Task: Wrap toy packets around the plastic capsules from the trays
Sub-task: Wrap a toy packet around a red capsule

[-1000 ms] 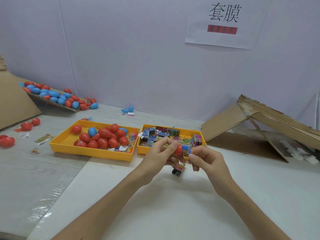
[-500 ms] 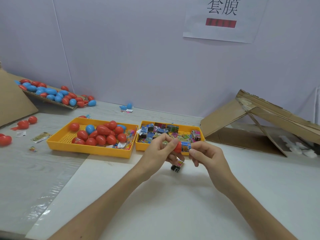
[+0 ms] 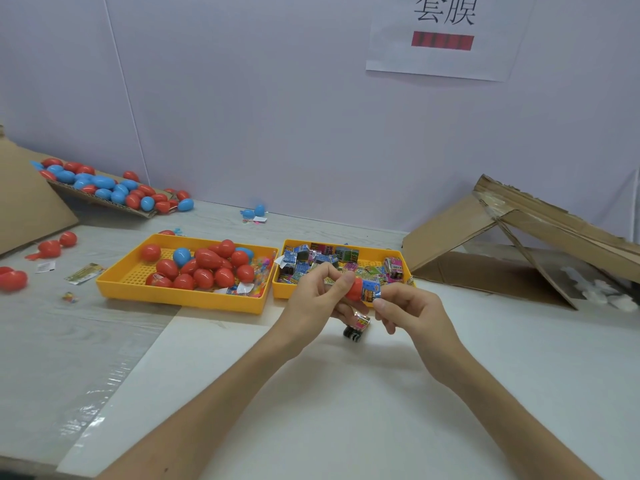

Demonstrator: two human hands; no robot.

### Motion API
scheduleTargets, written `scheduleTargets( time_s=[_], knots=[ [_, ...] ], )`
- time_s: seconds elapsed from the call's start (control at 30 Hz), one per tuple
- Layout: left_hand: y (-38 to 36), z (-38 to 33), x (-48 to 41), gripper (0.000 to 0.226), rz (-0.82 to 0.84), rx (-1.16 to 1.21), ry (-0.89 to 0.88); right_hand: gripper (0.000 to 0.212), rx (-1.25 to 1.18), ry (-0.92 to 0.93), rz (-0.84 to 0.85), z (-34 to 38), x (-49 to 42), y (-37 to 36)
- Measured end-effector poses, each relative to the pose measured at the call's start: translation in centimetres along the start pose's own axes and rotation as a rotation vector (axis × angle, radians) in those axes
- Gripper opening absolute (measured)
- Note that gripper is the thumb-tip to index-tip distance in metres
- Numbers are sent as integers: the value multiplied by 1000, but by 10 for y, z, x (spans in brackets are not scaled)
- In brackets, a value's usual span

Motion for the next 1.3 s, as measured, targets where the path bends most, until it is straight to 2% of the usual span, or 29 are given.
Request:
scheduleTargets(
  time_s=[0.13,0.33,0.87,1.03,1.23,1.3],
  knots=[
    [0,-1,0,25,-7,-8,-6,22,8,-22,0,-4,-1,0],
    [0,-2,1,26,-16,-16,-13,14,-1,-26,14,-6,-1,-1],
    [2,3,0,27,-49,-20,-27,14,42,-23,32,-8,-2,-1],
    [1,5,2,24,-72,-9,-17,3,39,-33,68,-8,-1,-3],
    [-2,0,2,33,-61,22,-34,36,-89,-85,45,-14,-4,0],
    [-1,0,2,37,-57,25,-38,39,-121,-100,43,-16,-5,1]
  ],
)
Point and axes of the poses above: each hand's wrist, its own x-axis away from the middle knuckle, its own y-axis out of the back of the hand, z = x × y, the point moved 8 cm from there along -x, towards the middle knuckle, and after that the axes turned 11 degrees about -y, right-handed, at the moved point
